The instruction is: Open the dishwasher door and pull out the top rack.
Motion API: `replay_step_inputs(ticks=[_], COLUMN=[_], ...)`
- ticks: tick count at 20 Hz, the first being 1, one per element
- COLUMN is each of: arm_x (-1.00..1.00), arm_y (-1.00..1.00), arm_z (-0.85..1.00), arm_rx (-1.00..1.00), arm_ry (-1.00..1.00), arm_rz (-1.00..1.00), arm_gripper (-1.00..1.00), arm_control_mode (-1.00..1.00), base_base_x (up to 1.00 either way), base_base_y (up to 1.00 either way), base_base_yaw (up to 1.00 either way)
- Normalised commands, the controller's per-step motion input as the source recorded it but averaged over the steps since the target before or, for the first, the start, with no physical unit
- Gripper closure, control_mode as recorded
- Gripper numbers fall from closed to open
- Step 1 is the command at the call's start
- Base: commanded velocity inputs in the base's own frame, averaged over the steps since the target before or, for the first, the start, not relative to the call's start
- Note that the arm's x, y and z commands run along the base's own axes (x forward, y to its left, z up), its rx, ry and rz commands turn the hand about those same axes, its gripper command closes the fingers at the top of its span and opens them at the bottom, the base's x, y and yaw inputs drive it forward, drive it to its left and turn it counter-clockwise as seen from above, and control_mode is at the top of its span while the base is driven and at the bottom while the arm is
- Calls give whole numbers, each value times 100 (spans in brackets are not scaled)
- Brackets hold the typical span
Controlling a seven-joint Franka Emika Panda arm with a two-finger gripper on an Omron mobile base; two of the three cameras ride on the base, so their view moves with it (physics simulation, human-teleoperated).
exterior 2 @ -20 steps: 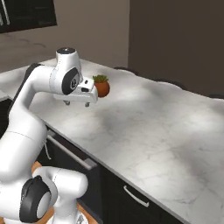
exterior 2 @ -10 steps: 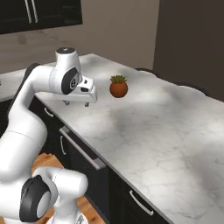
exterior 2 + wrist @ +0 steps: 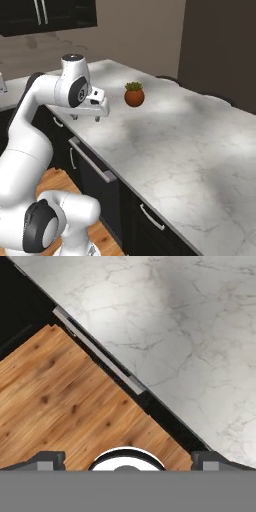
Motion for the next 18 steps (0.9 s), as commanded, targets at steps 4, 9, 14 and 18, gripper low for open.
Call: replay_step_inputs(ticks=[4, 9, 14, 18], arm_x=[0, 0, 0, 0], arm_y=[0, 0, 0, 0], arm_z=[0, 0, 0, 0], arm_rx=[0, 0, 0, 0], arm_ry=[0, 0, 0, 0], arm_rz=[0, 0, 0, 0], arm_gripper=[-100, -100, -100, -100], arm_control_mode=[100, 100, 100, 100], base_base_x=[-50, -34, -7, 0], base_base_y=[-7, 0, -1, -17], base_base_yaw=[4, 16, 34, 29])
